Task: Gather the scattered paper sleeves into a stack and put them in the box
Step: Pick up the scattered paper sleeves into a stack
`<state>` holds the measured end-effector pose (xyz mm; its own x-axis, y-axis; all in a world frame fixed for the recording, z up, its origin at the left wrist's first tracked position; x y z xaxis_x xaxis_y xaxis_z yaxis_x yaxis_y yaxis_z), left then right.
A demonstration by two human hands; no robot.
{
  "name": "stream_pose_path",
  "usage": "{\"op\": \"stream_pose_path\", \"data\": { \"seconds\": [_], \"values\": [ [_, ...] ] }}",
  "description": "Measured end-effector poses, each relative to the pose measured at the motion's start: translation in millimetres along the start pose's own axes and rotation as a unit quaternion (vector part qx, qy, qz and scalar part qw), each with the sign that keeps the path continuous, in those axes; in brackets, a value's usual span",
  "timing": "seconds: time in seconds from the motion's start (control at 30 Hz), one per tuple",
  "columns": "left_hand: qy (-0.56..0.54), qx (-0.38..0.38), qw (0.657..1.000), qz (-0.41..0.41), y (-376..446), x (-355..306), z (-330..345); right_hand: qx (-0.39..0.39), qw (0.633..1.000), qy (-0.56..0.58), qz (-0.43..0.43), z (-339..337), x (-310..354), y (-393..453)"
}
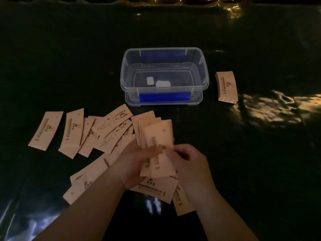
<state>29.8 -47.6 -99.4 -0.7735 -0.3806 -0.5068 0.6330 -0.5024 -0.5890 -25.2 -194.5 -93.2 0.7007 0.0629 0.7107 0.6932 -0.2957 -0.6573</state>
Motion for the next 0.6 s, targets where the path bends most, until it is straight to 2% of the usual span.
{"op": "stream_pose_path", "data": {
  "seconds": [0.07, 0.1, 0.13, 0.2, 0.23, 0.27, 0.3, 0.33, 0.37, 0.43, 0.47, 0.53, 0.6],
  "values": [
    [0.01, -0.005, 1.0, 0.004, 0.1, -1.6, -3.9, 0.003, 0.999, -0.035, -0.003, 6.0, -1.8, 2.1],
    [0.01, -0.009, 1.0, 0.011, -0.4, -5.5, -7.9, -0.023, 0.999, -0.027, -0.003, 2.1, -3.2, 4.3],
    [0.01, -0.013, 1.0, 0.025, -1.8, -11.1, -12.6, -0.07, 0.997, -0.03, -0.006, -6.4, -5.2, 6.4],
    [-0.006, -0.022, 0.998, 0.055, -4.8, -23.2, -22.9, -0.175, 0.976, -0.12, -0.055, -27.1, -6.9, 7.7],
    [-0.03, -0.028, 0.997, 0.065, -6.1, -28.6, -28.1, -0.182, 0.962, -0.187, -0.083, -31.3, -9.6, 9.3],
    [-0.055, -0.032, 0.996, 0.069, -7.1, -33.2, -32.4, -0.147, 0.95, -0.257, -0.099, -29.3, -13.0, 10.0],
    [-0.077, -0.039, 0.994, 0.065, -7.9, -35.8, -36.1, -0.077, 0.937, -0.327, -0.102, -21.3, -18.5, 9.9],
    [-0.095, -0.048, 0.993, 0.058, -8.3, -37.7, -39.4, 0.001, 0.909, -0.403, -0.105, -9.1, -26.4, 8.1],
    [-0.11, -0.058, 0.991, 0.05, -8.8, -38.1, -42.4, 0.064, 0.866, -0.478, -0.132, 4.2, -35.0, 4.6],
    [-0.134, -0.068, 0.988, 0.043, -11.2, -37.4, -45.9, 0.096, 0.779, -0.567, -0.248, 29.3, -50.2, -8.3],
    [-0.136, -0.071, 0.987, 0.043, -12.9, -36.7, -46.8, 0.079, 0.764, -0.576, -0.278, 36.0, -54.1, -13.0],
    [-0.128, -0.071, 0.988, 0.047, -16.3, -35.7, -47.5, 0.042, 0.777, -0.566, -0.272, 35.2, -59.2, -14.0],
    [-0.121, -0.071, 0.989, 0.054, -18.6, -34.9, -47.2, 0.013, 0.82, -0.526, -0.226, 22.8, -57.1, -12.5]
  ]
}}
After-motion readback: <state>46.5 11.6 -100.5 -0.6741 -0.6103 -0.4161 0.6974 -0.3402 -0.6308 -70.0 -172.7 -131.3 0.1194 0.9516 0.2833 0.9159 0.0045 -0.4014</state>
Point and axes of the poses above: each hand's wrist, its own y-axis towards the middle knuckle, its own z-axis out of the palm, x = y × z, the point moved 4 cm from there along y, towards the middle knuckle, and after that the axes turned 13 degrees about -y, right-handed, at the moved point
